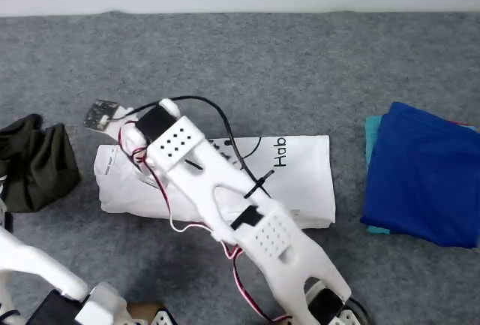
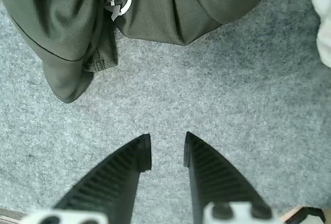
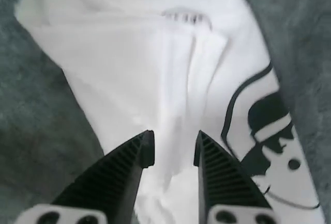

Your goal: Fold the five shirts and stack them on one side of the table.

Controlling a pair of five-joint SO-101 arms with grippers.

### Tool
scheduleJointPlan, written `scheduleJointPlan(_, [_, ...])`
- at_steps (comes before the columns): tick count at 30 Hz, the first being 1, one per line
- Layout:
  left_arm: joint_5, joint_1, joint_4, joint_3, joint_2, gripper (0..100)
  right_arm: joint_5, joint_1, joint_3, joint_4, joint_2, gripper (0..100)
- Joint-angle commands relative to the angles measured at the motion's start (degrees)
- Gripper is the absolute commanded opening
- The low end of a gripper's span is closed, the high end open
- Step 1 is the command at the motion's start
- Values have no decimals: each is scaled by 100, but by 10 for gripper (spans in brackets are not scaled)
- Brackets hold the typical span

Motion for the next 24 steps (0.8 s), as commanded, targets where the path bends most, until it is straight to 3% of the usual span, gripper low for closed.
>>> scheduleJointPlan(1, [26, 18, -62, -22, -132, 111, -79, 163, 949, 251, -1033, 128])
scheduleJointPlan(9, [26, 26, -53, -22, -132, 111, -88, 567, 2268, -207, -875, 128])
scheduleJointPlan(13, [26, 26, -53, -22, -123, 111, -88, 857, 2180, -558, -611, 126])
scheduleJointPlan(24, [18, 281, 193, -92, -176, 112, -132, 831, 1319, 259, -1780, 125])
